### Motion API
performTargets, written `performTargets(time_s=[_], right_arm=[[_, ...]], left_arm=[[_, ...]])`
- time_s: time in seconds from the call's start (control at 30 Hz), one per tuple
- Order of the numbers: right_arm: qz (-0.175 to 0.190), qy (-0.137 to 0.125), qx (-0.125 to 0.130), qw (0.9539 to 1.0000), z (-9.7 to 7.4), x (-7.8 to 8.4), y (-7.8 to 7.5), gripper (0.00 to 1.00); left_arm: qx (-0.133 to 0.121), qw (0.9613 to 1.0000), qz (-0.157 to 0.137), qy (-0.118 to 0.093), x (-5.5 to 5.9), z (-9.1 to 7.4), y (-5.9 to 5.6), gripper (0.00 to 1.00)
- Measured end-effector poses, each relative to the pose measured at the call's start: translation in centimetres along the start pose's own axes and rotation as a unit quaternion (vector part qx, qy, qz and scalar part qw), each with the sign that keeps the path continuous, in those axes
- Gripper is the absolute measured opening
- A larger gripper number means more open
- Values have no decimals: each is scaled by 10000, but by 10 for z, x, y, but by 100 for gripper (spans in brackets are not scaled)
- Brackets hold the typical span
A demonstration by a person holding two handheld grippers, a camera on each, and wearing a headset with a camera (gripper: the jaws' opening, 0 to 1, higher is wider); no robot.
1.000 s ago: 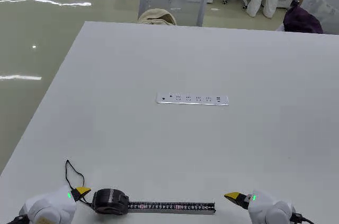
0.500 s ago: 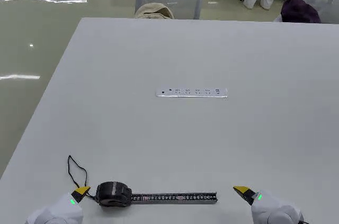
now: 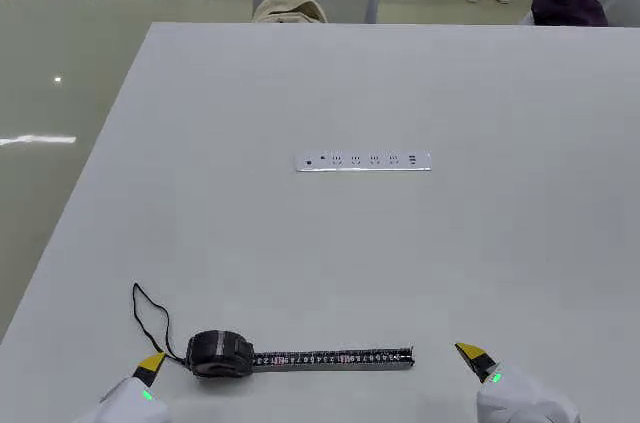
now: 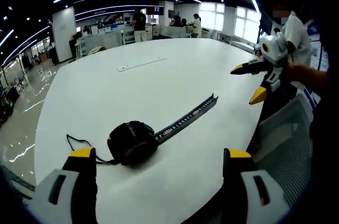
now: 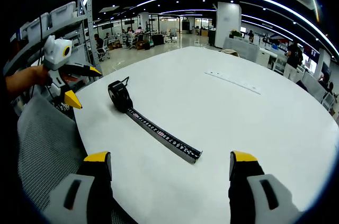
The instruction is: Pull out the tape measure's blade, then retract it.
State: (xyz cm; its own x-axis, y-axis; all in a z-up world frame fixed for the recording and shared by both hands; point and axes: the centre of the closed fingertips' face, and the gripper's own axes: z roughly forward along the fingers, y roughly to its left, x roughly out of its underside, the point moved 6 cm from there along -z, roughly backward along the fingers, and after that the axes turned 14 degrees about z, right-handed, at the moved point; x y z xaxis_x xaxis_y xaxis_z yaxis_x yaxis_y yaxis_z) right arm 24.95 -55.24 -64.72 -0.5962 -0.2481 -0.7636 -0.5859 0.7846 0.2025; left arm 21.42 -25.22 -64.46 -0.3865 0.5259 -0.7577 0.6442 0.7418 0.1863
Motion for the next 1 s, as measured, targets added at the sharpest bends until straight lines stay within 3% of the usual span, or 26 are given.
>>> performTargets(time_s=[0.43,0.53,0.67,1.0], right_arm=[[190,6,111,9998,-1,4,9,94],[210,21,106,9997,-2,5,11,94],[277,-1,138,9995,-2,5,12,94],[338,-5,214,9992,-2,6,10,94]], left_arm=[[-380,9983,-420,-155,-8,-3,-2,99],[-639,9970,-377,-220,-9,-7,-1,99],[-700,9956,-566,-257,-10,-8,-3,99],[-701,9956,-585,-222,-13,-5,-8,99]])
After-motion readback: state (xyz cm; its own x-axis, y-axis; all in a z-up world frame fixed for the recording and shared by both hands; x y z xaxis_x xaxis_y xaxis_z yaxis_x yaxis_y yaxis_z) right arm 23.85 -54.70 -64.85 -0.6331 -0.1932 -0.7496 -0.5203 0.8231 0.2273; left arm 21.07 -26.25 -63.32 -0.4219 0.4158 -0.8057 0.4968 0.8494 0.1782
